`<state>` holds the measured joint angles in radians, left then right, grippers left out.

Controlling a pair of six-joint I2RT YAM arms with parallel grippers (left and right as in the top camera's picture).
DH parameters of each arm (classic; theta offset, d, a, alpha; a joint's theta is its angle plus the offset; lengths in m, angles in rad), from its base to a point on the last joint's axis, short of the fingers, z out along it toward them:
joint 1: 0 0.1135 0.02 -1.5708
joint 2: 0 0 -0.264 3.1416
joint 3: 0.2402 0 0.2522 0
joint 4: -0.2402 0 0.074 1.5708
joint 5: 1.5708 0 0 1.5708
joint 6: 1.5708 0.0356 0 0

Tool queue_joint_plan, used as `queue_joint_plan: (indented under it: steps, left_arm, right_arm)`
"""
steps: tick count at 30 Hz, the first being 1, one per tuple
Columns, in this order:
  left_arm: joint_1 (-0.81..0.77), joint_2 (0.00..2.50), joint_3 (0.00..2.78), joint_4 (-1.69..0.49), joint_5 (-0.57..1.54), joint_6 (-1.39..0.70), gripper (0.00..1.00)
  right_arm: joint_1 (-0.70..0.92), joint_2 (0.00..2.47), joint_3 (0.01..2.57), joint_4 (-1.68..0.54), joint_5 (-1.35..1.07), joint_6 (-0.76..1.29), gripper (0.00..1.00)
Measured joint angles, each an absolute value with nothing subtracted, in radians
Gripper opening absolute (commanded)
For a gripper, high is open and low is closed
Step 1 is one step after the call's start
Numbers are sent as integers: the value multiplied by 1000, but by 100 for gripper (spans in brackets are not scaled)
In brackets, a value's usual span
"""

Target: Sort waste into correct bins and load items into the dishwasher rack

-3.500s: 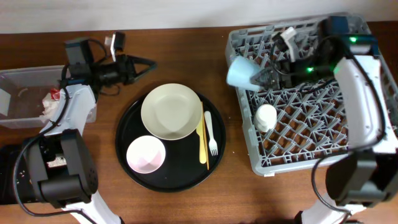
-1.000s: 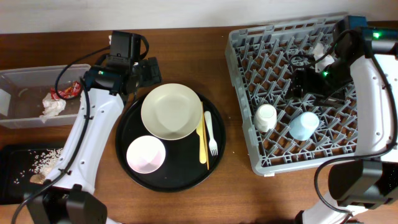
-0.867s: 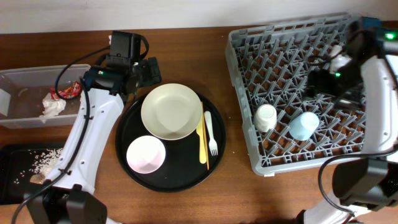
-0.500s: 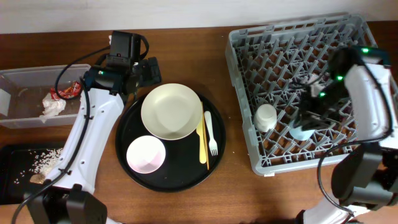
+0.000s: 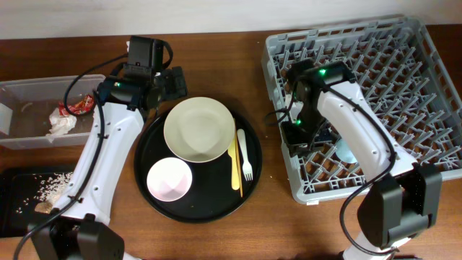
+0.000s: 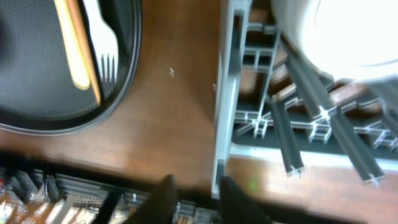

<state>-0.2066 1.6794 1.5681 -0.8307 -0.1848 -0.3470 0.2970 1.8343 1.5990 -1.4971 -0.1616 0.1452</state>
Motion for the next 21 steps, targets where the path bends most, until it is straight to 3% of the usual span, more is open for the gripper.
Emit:
queue_joint_plan:
  steps: [4, 21]
  left_arm:
    - [-207, 1679, 1568, -831, -185, -347, 100]
    - [-207, 1679, 1568, -831, -185, -347, 100]
  right_arm:
    - [299, 1834, 1482, -1419, -142, 160, 36]
    - [337, 1834, 1466, -1377, -112, 211, 37]
